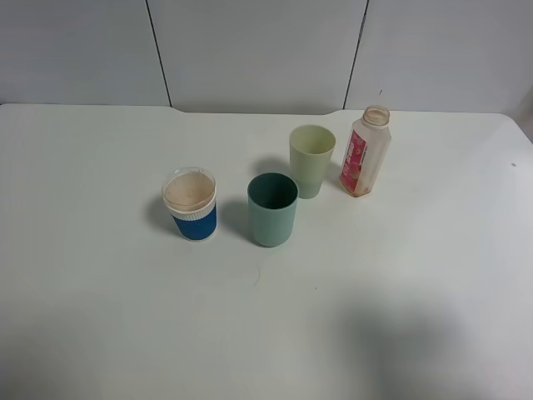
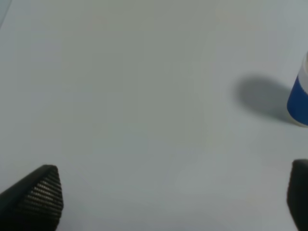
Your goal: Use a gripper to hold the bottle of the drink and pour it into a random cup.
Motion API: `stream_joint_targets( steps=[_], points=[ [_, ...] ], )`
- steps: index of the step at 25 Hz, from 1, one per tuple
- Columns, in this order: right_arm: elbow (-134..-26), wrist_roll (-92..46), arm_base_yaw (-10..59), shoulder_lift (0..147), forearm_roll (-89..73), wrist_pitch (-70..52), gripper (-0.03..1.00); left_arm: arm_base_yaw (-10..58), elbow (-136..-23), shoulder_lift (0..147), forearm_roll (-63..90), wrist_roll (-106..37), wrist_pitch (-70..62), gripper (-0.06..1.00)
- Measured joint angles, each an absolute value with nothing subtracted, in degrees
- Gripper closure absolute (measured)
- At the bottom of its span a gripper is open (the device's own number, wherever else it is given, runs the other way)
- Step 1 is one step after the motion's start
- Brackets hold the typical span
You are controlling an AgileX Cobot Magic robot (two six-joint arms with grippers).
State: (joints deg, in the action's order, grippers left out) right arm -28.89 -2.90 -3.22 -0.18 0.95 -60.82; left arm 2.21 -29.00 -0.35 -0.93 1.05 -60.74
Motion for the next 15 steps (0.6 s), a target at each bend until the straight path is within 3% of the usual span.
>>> stream_joint_targets(
  steps=[15],
  points=[
    [-28.89, -2.71, -3.22, -0.18, 1.06, -60.82, 0.19, 2.21, -29.00, -0.35, -0.93, 1.05, -60.74, 0.02]
  ],
)
